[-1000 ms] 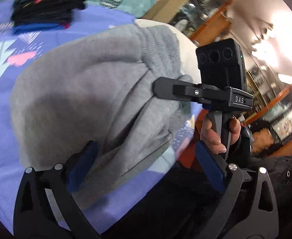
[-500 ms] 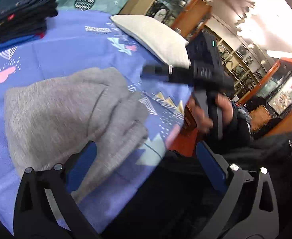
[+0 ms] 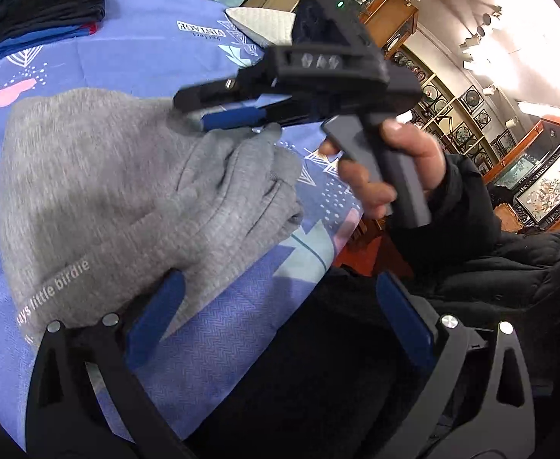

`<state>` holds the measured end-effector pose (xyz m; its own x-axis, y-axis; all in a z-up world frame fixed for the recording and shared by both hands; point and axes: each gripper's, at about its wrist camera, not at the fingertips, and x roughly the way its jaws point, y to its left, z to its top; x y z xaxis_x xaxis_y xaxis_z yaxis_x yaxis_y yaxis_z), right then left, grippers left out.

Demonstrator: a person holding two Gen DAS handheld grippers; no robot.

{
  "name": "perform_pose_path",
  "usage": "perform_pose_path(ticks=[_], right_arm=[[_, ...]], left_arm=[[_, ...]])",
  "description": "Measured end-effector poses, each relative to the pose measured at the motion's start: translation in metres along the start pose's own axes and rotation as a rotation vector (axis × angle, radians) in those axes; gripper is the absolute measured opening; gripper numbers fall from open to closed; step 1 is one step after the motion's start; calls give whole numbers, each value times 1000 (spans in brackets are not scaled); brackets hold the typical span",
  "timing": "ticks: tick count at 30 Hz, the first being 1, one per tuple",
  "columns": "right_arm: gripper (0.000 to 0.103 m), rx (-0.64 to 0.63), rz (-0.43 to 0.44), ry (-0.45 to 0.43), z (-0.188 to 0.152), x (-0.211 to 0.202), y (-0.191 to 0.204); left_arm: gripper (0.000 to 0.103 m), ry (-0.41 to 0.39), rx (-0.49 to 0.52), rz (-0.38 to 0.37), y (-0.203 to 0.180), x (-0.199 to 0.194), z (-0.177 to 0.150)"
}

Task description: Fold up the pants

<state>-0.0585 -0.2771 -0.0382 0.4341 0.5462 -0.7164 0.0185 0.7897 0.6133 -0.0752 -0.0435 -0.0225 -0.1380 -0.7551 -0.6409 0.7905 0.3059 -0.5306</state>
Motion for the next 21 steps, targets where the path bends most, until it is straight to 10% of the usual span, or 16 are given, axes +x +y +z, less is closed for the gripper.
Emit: perform_pose_path(ticks=[6, 13, 15, 17, 21], right_arm=[[75, -161, 68, -64, 13, -30, 69], [75, -229, 112, 127, 41, 48, 119], [69, -192, 17, 164, 45, 80, 105], [38, -150, -34, 205, 48, 109, 85], [37, -87, 7, 148, 48, 100, 68]], left_arm=[[101, -94, 58, 78, -18, -42, -5], [101, -38, -163, 37, 38, -26, -25], [101, -3, -138, 26, 32, -12, -32], [101, 13, -129, 14, 29, -6, -35], [101, -2, -141, 8, 28, -21, -32]])
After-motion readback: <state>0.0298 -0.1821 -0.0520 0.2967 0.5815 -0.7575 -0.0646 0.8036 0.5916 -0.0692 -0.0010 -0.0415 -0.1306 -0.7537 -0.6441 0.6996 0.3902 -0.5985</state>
